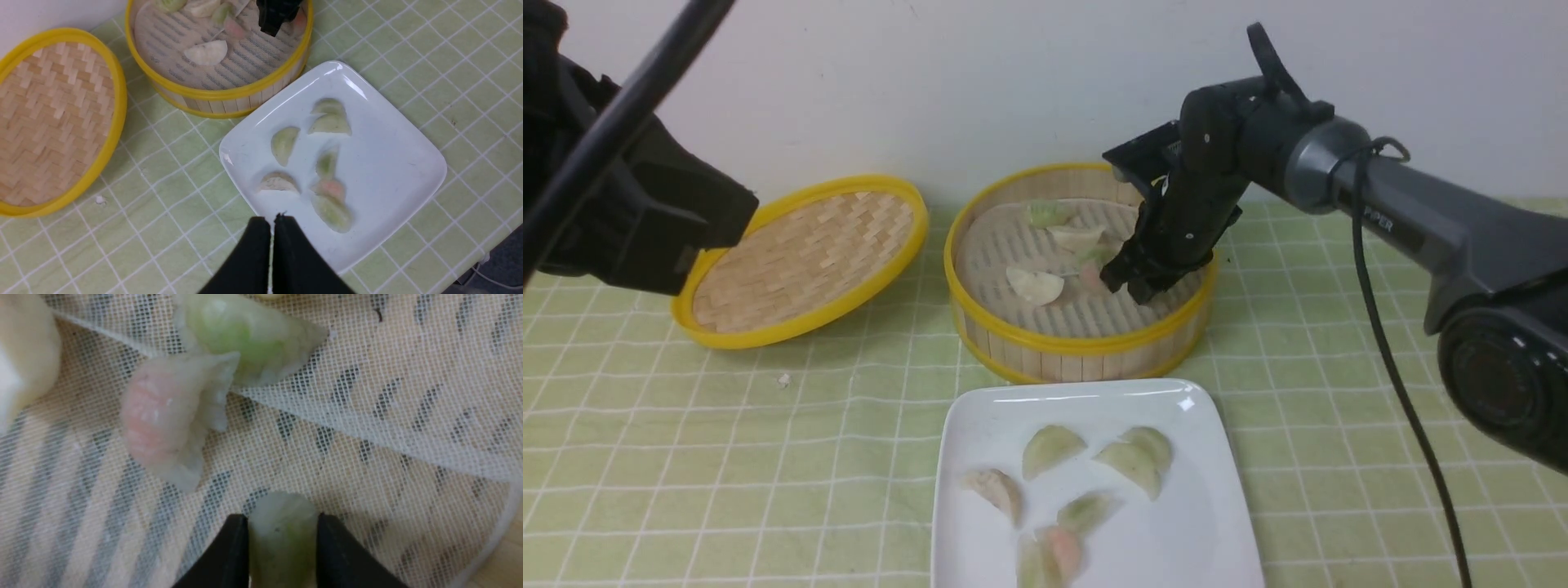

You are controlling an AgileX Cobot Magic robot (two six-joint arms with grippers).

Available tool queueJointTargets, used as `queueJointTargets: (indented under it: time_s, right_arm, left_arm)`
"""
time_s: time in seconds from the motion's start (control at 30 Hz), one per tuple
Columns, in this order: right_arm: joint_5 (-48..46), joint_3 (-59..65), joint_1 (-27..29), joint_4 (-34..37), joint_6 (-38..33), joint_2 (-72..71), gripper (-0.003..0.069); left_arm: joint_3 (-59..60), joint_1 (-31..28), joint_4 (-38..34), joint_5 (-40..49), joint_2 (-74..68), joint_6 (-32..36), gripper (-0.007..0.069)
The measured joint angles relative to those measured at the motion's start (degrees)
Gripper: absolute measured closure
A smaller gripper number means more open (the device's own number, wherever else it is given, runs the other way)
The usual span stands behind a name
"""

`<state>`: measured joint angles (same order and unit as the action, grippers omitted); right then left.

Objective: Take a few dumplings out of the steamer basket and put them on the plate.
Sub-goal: Use the right arm to grab a dumpling from inside the steamer, then use the right arm to put the dumpling into the plate

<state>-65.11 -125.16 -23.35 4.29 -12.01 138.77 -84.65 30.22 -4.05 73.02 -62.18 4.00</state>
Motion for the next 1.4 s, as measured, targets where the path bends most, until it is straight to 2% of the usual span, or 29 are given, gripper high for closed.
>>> queueJointTargets:
  time_s: [0.13, 0.33, 0.53, 0.67, 0.83, 0.97, 1.0, 1.2, 1.33, 1.4]
  right_arm:
    - [-4.9, 0.0, 0.0, 1.0, 0.1, -5.6, 0.0466]
    - [-5.8, 3.9, -0.1, 6.5, 1.4, -18.6, 0.0466]
    - [-5.8, 24.0, -3.9, 10.5, 2.6, -33.1, 0.0466]
    - [-5.6, 35.5, -6.8, 11.0, 4.4, -35.9, 0.0466]
    - [5.7, 50.4, -10.4, 11.0, 6.0, -34.2, 0.0466]
    - [9.4, 52.1, -10.6, 12.4, 6.3, -32.2, 0.0418]
    - [10.6, 52.1, -10.6, 12.6, 6.3, -31.4, 0.0359]
    - [9.8, 50.9, -10.6, 12.0, 6.9, -30.9, 0.0195]
    - [3.7, 46.9, -10.6, 9.2, 6.5, -32.5, 0.0204]
    - [-0.1, 44.7, -10.6, 7.2, 7.5, -35.9, 0.0286]
  left_arm:
    - [0.0, 0.0, 0.0, 0.0, 0.0, 0.0, 0.0631]
    - [0.0, 0.0, -0.1, 0.0, 0.0, 0.0, 0.0631]
    - [0.0, 0.0, -0.2, 0.0, 0.0, 0.0, 0.0631]
    - [0.0, 0.0, -0.5, 0.0, 0.0, 0.0, 0.0631]
    - [0.0, 0.0, -1.8, 0.0, 0.0, 0.0, 0.0631]
    - [0.0, 0.0, -2.3, 0.0, 0.0, -0.2, 0.0631]
    - [0.0, 0.0, -2.4, 0.0, 0.0, -0.2, 0.0631]
    - [0.0, 0.0, -2.6, 0.0, 0.0, -0.2, 0.0631]
    - [0.0, 0.0, -2.7, 0.0, 0.0, -0.2, 0.0631]
    - [0.0, 0.0, -2.8, 0.0, 0.0, -0.2, 0.0631]
